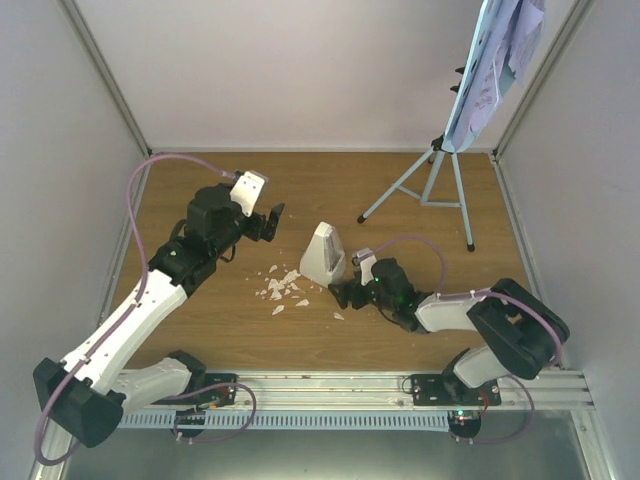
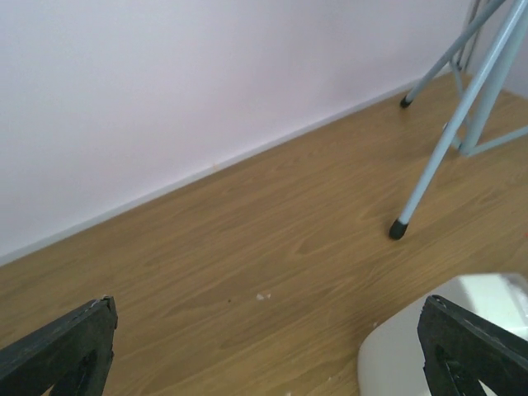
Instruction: Pack up the instrument practice props
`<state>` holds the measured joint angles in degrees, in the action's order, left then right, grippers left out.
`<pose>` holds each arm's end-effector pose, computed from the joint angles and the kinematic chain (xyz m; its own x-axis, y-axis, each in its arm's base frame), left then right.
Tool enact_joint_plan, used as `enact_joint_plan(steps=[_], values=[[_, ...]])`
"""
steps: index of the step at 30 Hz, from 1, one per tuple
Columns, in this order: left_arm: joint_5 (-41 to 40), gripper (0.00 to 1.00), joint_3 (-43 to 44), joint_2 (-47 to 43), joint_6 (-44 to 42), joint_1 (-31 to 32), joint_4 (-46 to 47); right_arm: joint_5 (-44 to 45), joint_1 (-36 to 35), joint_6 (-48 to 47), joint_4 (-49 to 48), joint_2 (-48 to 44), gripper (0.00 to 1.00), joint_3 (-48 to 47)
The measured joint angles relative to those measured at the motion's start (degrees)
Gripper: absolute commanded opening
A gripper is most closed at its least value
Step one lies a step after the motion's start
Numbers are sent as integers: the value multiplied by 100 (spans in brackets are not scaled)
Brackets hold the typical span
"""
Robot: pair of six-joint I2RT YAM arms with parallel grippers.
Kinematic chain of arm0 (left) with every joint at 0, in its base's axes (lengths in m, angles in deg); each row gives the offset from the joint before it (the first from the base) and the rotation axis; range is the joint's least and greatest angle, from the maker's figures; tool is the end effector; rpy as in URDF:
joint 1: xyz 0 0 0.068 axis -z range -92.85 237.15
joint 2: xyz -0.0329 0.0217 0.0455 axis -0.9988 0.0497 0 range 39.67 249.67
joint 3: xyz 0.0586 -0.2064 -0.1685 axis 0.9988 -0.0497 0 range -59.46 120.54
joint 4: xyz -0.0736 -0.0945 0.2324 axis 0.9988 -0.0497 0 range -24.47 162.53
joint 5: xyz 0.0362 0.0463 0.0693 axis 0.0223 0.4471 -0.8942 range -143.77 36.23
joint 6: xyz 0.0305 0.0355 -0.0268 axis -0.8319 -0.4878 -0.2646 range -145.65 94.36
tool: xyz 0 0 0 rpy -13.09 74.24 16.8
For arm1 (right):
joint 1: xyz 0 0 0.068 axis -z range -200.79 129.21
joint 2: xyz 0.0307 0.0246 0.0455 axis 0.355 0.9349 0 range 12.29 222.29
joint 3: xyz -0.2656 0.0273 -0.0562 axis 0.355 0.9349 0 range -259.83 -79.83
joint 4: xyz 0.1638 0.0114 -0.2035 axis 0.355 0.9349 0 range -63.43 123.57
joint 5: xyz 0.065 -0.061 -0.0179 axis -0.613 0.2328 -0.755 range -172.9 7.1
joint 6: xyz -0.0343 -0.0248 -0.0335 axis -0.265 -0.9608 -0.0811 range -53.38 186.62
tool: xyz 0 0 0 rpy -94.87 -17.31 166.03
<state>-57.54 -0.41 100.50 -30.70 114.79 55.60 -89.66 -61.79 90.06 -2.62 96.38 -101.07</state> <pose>0.2154 -0.1100 0.3611 -0.2474 0.2287 -0.9415 0.4312 0.8962 0.1044 0.1852 0.1665 0.1249 -0.6725 -0.0610 -0.7376 -0.4990 0.7733 0.3911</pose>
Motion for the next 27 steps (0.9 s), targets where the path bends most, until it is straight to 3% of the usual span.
enact_joint_plan(steps=[15,22,27], values=[[-289,99,-459,11,-205,-33,186,920,315,339,-11,328,99,-177],[-286,99,-463,-35,-205,-35,260,946,944,199,-7,203,100,-162],[-284,99,-498,-103,-203,-35,273,754,1010,-50,-4,-55,99,-114]])
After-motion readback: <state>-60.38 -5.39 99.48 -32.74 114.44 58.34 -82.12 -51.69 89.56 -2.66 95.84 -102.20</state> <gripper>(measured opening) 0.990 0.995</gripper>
